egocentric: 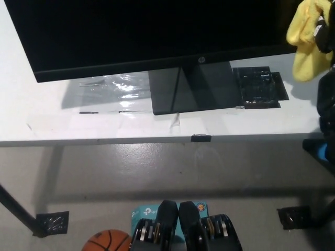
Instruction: The robot uses its right hand to pick up the cloth kept in the middle of the desk and use it to wipe the monitor in the middle of the desk by swiping its screen twice
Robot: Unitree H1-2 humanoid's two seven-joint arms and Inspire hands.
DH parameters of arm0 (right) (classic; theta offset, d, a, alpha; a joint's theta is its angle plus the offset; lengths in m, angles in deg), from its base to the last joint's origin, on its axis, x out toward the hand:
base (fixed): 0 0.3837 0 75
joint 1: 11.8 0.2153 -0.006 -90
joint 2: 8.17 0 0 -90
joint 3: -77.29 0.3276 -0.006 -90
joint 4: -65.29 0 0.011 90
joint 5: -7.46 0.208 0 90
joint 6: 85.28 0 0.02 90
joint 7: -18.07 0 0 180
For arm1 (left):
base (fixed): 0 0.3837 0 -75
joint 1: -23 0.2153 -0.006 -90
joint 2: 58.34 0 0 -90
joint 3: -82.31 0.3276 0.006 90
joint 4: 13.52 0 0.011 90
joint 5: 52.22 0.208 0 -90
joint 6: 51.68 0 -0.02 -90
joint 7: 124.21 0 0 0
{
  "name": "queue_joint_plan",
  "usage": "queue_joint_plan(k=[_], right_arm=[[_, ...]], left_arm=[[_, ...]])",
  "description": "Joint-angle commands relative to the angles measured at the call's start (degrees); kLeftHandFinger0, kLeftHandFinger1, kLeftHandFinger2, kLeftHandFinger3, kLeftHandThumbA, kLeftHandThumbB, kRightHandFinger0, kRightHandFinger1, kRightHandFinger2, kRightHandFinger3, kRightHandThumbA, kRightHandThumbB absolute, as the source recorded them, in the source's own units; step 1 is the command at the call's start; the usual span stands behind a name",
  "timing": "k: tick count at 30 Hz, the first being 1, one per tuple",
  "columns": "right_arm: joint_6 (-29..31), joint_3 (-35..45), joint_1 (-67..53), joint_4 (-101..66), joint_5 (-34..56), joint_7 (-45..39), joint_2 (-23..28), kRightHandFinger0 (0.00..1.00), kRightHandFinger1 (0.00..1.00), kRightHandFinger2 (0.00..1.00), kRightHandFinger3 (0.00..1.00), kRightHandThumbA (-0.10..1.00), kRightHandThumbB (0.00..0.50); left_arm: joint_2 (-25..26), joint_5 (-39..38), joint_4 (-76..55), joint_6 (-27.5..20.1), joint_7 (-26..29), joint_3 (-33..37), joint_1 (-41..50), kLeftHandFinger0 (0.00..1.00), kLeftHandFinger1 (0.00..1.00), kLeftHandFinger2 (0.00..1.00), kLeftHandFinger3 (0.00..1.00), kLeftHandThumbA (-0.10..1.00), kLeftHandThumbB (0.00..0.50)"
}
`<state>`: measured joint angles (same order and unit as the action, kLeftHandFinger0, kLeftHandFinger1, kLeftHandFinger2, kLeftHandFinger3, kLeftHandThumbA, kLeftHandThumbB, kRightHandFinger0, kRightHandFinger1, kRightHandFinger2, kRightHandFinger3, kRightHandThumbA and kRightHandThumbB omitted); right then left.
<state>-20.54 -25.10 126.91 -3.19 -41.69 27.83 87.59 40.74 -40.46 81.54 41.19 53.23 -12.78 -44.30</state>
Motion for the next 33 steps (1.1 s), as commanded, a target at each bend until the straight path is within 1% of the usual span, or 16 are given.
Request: queue_joint_plan(k=[1,3,5,6,7,8,11,12,13,16,18,20,21,25,29,33], right_arm=[[0.4,0.6,5.2,-1.1,0.7,1.6,-1.3,0.0,0.14,0.52,0.48,-0.1,0.07],[0.2,0.5,6.8,1.0,0.8,1.8,-2.1,0.0,0.21,0.58,0.56,-0.1,0.079],[1.6,1.2,8.2,3.2,2.3,2.5,-2.9,0.0,0.26,0.61,0.63,-0.1,0.011],[2.4,1.5,9.1,4.5,3.1,3.1,-3.5,0.0,0.24,0.56,0.52,-0.1,0.025],[2.9,1.4,9.6,5.2,3.1,3.5,-3.8,0.0,0.23,0.55,0.49,-0.1,0.031],[3.7,-0.8,11.3,6.4,1.0,3.7,-3.7,0.0,0.22,0.51,0.38,-0.1,0.083],[2.6,-1.6,13.4,6.6,0.8,4.4,-5.7,0.0,0.11,0.45,0.36,-0.1,0.132],[1.6,-1.9,14.1,6.2,0.7,3.9,-6.7,0.0,0.08,0.45,0.37,-0.1,0.065],[0.8,-2.1,14.8,6.0,0.7,3.5,-7.6,0.0,0.08,0.47,0.44,-0.1,0.043],[0.1,-2.3,15.6,5.0,0.9,2.9,-9.3,0.0,0.09,0.52,0.62,-0.1,0.033],[-0.2,-3.0,16.4,5.0,0.3,2.9,-10.7,0.0,0.08,0.52,0.62,-0.1,0.023],[-1.1,-3.9,17.7,5.3,-0.3,2.4,-12.6,0.0,0.09,0.51,0.58,-0.1,0.021],[-1.5,-4.2,18.2,5.6,-0.3,2.4,-13.4,0.0,0.04,0.42,0.42,-0.1,0.03],[-1.4,-4.9,18.3,4.6,0.0,2.5,-16.8,0.0,0.03,0.39,0.36,-0.1,0.056],[-1.7,-6.4,18.2,4.3,-0.5,1.9,-19.3,0.0,0.07,0.45,0.5,-0.1,0.065],[-1.6,-8.0,18.1,4.6,-0.2,1.1,-21.6,0.0,0.07,0.44,0.48,-0.1,0.103]], left_arm=[[0.6,0.0,-1.1,-0.4,0.1,-0.7,0.2,0.54,0.57,0.71,0.94,0.33,0.006],[0.5,0.0,-1.1,-0.4,0.3,-0.8,0.2,0.52,0.55,0.7,0.94,0.31,0.003],[0.6,0.4,-0.5,-1.2,0.5,-0.5,0.0,0.51,0.54,0.69,0.94,0.3,0.001],[0.7,0.7,-0.3,-1.8,0.6,-0.4,0.0,0.51,0.54,0.68,0.93,0.29,0.0],[0.7,0.6,0.0,-2.4,0.8,-0.4,-0.1,0.5,0.53,0.68,0.93,0.28,0.0],[0.6,0.5,-1.0,-0.8,0.3,-0.4,0.0,0.52,0.55,0.7,0.94,0.29,0.001],[0.7,0.6,-0.5,-1.6,0.4,-0.3,-0.2,0.52,0.55,0.7,0.94,0.31,0.008],[0.7,0.7,-0.6,-1.4,0.3,-0.2,-0.3,0.53,0.55,0.7,0.94,0.32,0.005],[0.8,0.8,-0.8,-1.0,0.2,-0.2,-0.3,0.54,0.56,0.7,0.94,0.32,0.005],[0.7,0.6,-1.1,-0.7,0.1,-0.2,-0.3,0.53,0.55,0.7,0.94,0.31,0.003],[1.0,1.0,-0.4,-1.0,0.1,0.1,-0.8,0.54,0.56,0.71,0.95,0.3,0.0],[1.1,1.2,-0.4,-1.0,0.1,0.0,-1.0,0.53,0.56,0.71,0.94,0.31,0.01],[1.0,1.0,-0.2,-1.0,0.1,0.0,-1.1,0.54,0.56,0.7,0.94,0.32,0.012],[1.2,1.2,0.2,-1.0,0.0,0.2,-1.4,0.54,0.56,0.7,0.94,0.34,0.015],[1.1,1.2,0.4,-1.6,0.2,0.2,-1.4,0.56,0.58,0.7,0.95,0.3,0.003],[1.2,1.6,0.5,-1.8,0.3,0.4,-1.1,0.57,0.58,0.7,0.96,0.3,0.015]])
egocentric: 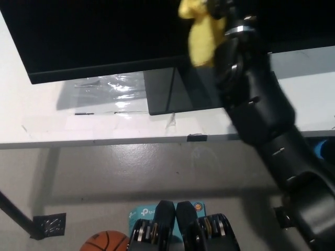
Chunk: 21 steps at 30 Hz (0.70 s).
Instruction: The robot uses its right hand to pick up the cloth kept in the middle of the desk and use it to wipe the monitor in the middle of the desk by swiping its screen twice
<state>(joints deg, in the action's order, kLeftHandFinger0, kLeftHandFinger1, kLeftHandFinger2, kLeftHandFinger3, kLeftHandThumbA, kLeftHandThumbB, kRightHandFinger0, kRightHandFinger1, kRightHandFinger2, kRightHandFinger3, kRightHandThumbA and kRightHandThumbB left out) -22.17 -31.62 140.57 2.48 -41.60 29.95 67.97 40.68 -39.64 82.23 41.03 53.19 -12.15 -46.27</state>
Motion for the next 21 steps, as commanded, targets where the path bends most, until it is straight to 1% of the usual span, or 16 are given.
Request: queue_joint_plan(k=[1,2,4,5,8,10,11,12,13,14,16,17,18,19,20,21], right_arm=[[0.6,-1.7,4.5,-0.7,-0.4,-0.3,-2.2,0.0,0.07,0.43,0.46,-0.1,0.129],[1.1,-1.7,4.6,-0.1,-0.1,0.5,-2.8,0.0,0.06,0.44,0.46,-0.1,0.133],[1.6,-1.6,4.7,0.5,0.3,1.5,-3.3,0.0,0.07,0.47,0.54,-0.1,0.132],[1.3,-1.8,4.9,0.8,0.1,1.6,-3.8,0.0,0.08,0.48,0.58,-0.1,0.08],[0.6,-1.9,5.3,1.4,0.0,1.7,-4.7,0.0,0.07,0.48,0.58,-0.1,0.047],[0.7,-1.9,5.0,1.5,0.0,1.4,-4.3,0.0,0.07,0.48,0.56,-0.1,0.054],[1.2,-1.8,4.8,1.4,0.2,1.3,-4.0,0.0,0.08,0.48,0.56,-0.1,0.071],[1.6,-1.9,4.6,1.3,0.2,1.5,-3.7,0.0,0.08,0.48,0.57,-0.1,0.083],[2.0,-2.0,4.2,0.8,0.1,1.4,-3.1,0.0,0.09,0.49,0.59,-0.1,0.073],[1.8,-2.2,3.6,-0.2,-0.2,0.5,-2.2,0.0,0.09,0.49,0.6,-0.1,0.064],[1.5,-2.5,3.3,-0.7,-0.5,-0.2,-1.4,0.0,0.09,0.49,0.6,-0.1,0.065],[1.6,-2.4,2.2,-2.1,-0.5,-0.2,-0.5,0.0,0.09,0.48,0.58,-0.1,0.063],[1.6,-2.4,1.6,-3.2,-0.7,-0.3,0.3,0.0,0.1,0.47,0.54,-0.1,0.083],[1.3,-2.6,1.2,-4.0,-1.0,-0.6,0.8,0.0,0.09,0.43,0.49,-0.1,0.09],[0.4,-2.3,-0.9,-7.8,-0.6,-3.2,2.7,0.0,0.13,0.49,0.52,-0.1,0.105],[0.3,-2.3,-0.7,-7.9,-0.6,-3.2,2.7,0.0,0.14,0.5,0.52,-0.1,0.109]], left_arm=[[1.2,0.8,-0.4,-1.5,0.3,-0.3,0.9,0.56,0.57,0.7,0.95,0.31,0.023],[1.1,0.7,-0.8,-0.9,0.1,-0.3,0.9,0.55,0.56,0.7,0.95,0.33,0.019],[0.9,0.3,-1.4,0.1,-0.1,-0.4,1.0,0.56,0.57,0.7,0.95,0.33,0.022],[1.0,0.2,-1.3,-0.3,-0.2,-0.5,1.0,0.56,0.57,0.71,0.95,0.33,0.015],[1.2,0.6,-0.5,-1.3,0.1,-0.3,0.9,0.56,0.57,0.7,0.95,0.34,0.019],[1.1,0.8,-0.6,-1.0,0.2,-0.2,0.8,0.57,0.58,0.71,0.94,0.33,0.007],[0.9,0.8,-2.2,0.6,0.0,-0.4,1.2,0.57,0.58,0.71,0.96,0.3,0.0],[0.8,0.7,-2.0,0.4,0.1,-0.5,1.2,0.57,0.59,0.72,0.96,0.26,0.0],[0.9,0.7,-1.6,-0.1,0.2,-0.5,1.1,0.58,0.59,0.72,0.96,0.25,0.0],[0.9,0.6,-1.4,-0.4,0.2,-0.5,1.2,0.58,0.59,0.72,0.97,0.26,0.0],[0.9,0.6,-1.3,-0.6,0.2,-0.6,1.2,0.58,0.59,0.72,0.97,0.26,0.0],[0.9,0.5,-1.1,-0.4,0.2,-0.6,1.2,0.58,0.59,0.72,0.97,0.27,0.004],[0.9,0.5,-0.6,-1.0,0.4,-0.7,1.1,0.56,0.58,0.71,0.96,0.28,0.007],[0.9,0.5,0.1,-2.0,0.7,-0.7,0.9,0.56,0.58,0.7,0.96,0.28,0.006],[0.9,0.2,0.7,-1.4,0.3,-0.6,0.5,0.56,0.57,0.71,0.95,0.32,0.012],[1.0,0.2,0.6,-1.4,0.3,-0.7,0.4,0.56,0.57,0.71,0.95,0.33,0.013]])
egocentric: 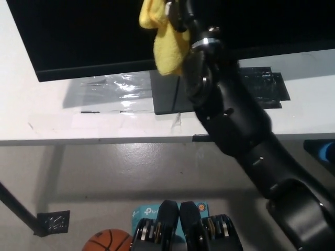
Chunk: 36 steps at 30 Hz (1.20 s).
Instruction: The robot uses its right hand to pick up the cloth kept in the middle of the desk and use it to wipe the monitor in the middle of the desk by swiping its screen twice
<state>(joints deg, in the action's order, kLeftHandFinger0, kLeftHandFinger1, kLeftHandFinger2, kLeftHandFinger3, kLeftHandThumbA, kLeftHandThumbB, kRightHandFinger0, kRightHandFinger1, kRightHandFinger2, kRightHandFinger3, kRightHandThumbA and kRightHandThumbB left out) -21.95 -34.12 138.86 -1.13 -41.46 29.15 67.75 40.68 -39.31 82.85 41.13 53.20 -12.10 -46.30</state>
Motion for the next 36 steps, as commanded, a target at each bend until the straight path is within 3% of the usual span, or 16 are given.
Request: queue_joint_plan(k=[1,3,6,8,9,10,13,14,18,21,24,27,28,31,35,36], right_arm=[[0.1,-0.8,-1.1,-7.3,-2.3,-3.5,5.0,0.0,0.15,0.53,0.53,-0.1,0.084],[0.9,-0.9,-4.0,-10.4,-2.8,-3.1,6.9,0.0,0.13,0.52,0.52,-0.1,0.081],[1.0,-0.5,-10.4,-17.5,-2.9,-4.7,10.9,0.0,0.15,0.57,0.65,-0.1,0.022],[1.9,0.0,-12.8,-19.4,-2.3,-4.4,12.4,0.0,0.15,0.56,0.62,-0.1,0.019],[3.3,1.0,-16.0,-21.5,-1.4,-3.9,14.4,0.0,0.15,0.54,0.55,-0.1,0.045],[3.5,1.1,-17.0,-22.0,-1.4,-3.9,15.1,0.0,0.15,0.53,0.45,-0.1,0.04],[4.5,2.1,-20.9,-22.7,-1.0,-3.4,17.5,0.0,0.17,0.56,0.39,-0.1,0.037],[3.8,2.5,-22.2,-23.1,-0.9,-4.4,18.2,0.0,0.17,0.56,0.39,-0.1,0.019],[3.4,3.2,-25.9,-21.0,-1.8,-5.4,21.7,0.0,0.18,0.59,0.46,-0.1,0.025],[4.2,3.9,-26.6,-15.3,-1.1,-3.3,22.5,0.0,0.19,0.58,0.5,-0.1,0.0],[4.9,3.2,-25.7,-9.8,-1.8,-2.0,22.9,0.0,0.16,0.54,0.48,-0.1,0.032],[5.7,3.5,-24.8,-6.0,-1.0,-0.9,22.4,0.0,0.14,0.53,0.53,-0.1,0.068],[5.0,3.3,-23.8,-2.8,-1.2,-0.5,22.0,0.0,0.12,0.51,0.53,-0.1,0.048],[5.4,3.4,-21.8,2.7,-0.9,0.9,21.1,0.0,0.05,0.42,0.45,-0.1,0.081],[5.2,3.1,-19.8,6.0,-0.6,0.5,20.3,0.0,0.04,0.41,0.46,-0.1,0.055],[4.2,2.3,-19.2,6.3,-1.2,-0.7,19.9,0.0,0.06,0.42,0.45,-0.1,0.058]], left_arm=[[1.0,-0.3,-0.2,-2.1,0.4,-0.9,0.5,0.55,0.56,0.7,0.94,0.34,0.02],[0.9,-0.4,-0.5,-2.5,0.5,-1.0,0.8,0.56,0.56,0.7,0.93,0.35,0.018],[1.2,-0.4,-1.6,-1.3,0.3,-1.4,1.2,0.56,0.57,0.71,0.95,0.36,0.001],[1.1,-0.4,-1.6,-1.2,0.3,-1.5,1.1,0.56,0.57,0.71,0.95,0.33,0.0],[1.1,-0.4,-1.4,-1.8,0.4,-1.5,1.1,0.55,0.56,0.7,0.94,0.32,0.0],[1.0,-0.4,-1.6,-1.7,0.4,-1.5,1.2,0.54,0.56,0.7,0.94,0.31,0.0],[0.9,-0.4,-2.1,-1.2,0.4,-1.6,1.4,0.55,0.56,0.71,0.95,0.28,0.0],[1.0,-0.3,-1.7,-1.7,0.5,-1.6,1.4,0.55,0.56,0.71,0.95,0.28,0.0],[1.2,-0.3,-1.5,-1.9,0.6,-1.7,1.3,0.54,0.55,0.7,0.94,0.28,0.002],[1.3,-0.6,-1.4,-2.4,0.5,-1.9,1.2,0.54,0.55,0.7,0.94,0.28,0.0],[1.1,-0.3,-1.3,-1.9,0.6,-1.9,1.1,0.56,0.57,0.71,0.94,0.3,0.003],[1.1,-0.2,-2.0,-1.6,0.6,-2.0,1.4,0.56,0.57,0.72,0.94,0.3,0.0],[1.0,-0.4,-2.6,-1.0,0.3,-2.1,1.5,0.56,0.57,0.72,0.94,0.3,0.0],[1.2,-0.4,-3.1,-0.6,0.1,-2.3,1.8,0.55,0.57,0.71,0.94,0.32,0.0],[1.4,-0.1,-1.2,-2.5,0.4,-2.3,0.9,0.54,0.56,0.7,0.94,0.31,0.0],[1.3,-0.7,-2.4,-1.2,-0.2,-2.5,1.2,0.55,0.56,0.71,0.94,0.31,0.0]])
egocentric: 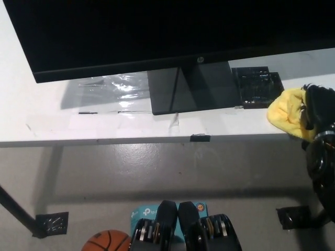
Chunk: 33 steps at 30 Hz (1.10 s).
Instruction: The robot uses its right hand to pick up the cloth kept in the middle of the desk and use it to wipe the monitor in the middle of the desk by swiping its screen twice
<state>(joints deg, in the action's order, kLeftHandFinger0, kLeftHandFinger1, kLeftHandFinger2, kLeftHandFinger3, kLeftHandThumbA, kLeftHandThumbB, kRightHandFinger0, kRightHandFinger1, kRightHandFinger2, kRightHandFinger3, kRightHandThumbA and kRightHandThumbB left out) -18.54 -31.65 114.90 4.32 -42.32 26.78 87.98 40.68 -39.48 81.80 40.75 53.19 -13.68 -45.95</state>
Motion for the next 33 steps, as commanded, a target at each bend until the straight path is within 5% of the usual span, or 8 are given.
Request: queue_joint_plan(k=[1,3,4,5,6,7,12,33], right_arm=[[0.4,-0.4,4.7,0.6,-0.6,1.2,-0.5,0.0,0.06,0.4,0.44,-0.1,0.046],[-2.3,-1.2,4.7,-1.7,0.1,-4.8,-0.9,0.01,0.15,0.47,0.71,-0.1,0.057],[-2.6,-1.2,4.7,-1.9,0.2,-5.3,-0.9,0.0,0.1,0.39,0.69,-0.1,0.052],[-3.3,0.1,4.3,-3.5,0.6,-9.9,-1.7,0.35,0.59,0.91,1.0,0.31,0.222],[-3.7,1.3,4.0,-4.6,0.2,-13.9,-2.4,0.59,0.87,0.98,1.0,0.37,0.196],[-3.7,1.8,3.4,-6.3,-0.8,-17.2,-2.6,1.0,1.0,1.0,1.0,0.49,0.296],[-3.7,3.7,0.3,-18.2,-3.1,-27.0,-2.6,1.0,1.0,1.0,1.0,0.69,0.496],[-3.7,7.3,-3.3,-33.2,-5.9,-33.0,-1.1,1.0,1.0,1.0,1.0,0.65,0.5]], left_arm=[[1.3,-0.3,-1.5,-0.5,-0.2,-0.9,0.8,0.55,0.56,0.71,0.95,0.31,0.0],[1.4,-0.3,-1.3,-0.9,-0.2,-0.9,0.8,0.56,0.57,0.71,0.95,0.35,0.005],[1.4,-0.3,-1.3,-0.9,-0.2,-0.9,0.8,0.56,0.57,0.71,0.95,0.35,0.006],[1.4,-0.2,-1.0,-1.2,-0.2,-0.8,0.8,0.55,0.56,0.7,0.95,0.36,0.008],[1.5,-0.2,-0.5,-1.6,-0.1,-0.8,0.6,0.55,0.56,0.7,0.95,0.36,0.007],[1.5,-0.1,-0.3,-1.8,0.0,-0.8,0.6,0.56,0.57,0.71,0.95,0.34,0.002],[1.2,0.3,-0.9,-1.6,0.3,-0.7,0.8,0.55,0.57,0.7,0.93,0.35,0.016],[0.3,-0.3,0.7,-2.2,0.7,-0.8,0.1,0.5,0.54,0.71,0.9,0.11,0.0]])
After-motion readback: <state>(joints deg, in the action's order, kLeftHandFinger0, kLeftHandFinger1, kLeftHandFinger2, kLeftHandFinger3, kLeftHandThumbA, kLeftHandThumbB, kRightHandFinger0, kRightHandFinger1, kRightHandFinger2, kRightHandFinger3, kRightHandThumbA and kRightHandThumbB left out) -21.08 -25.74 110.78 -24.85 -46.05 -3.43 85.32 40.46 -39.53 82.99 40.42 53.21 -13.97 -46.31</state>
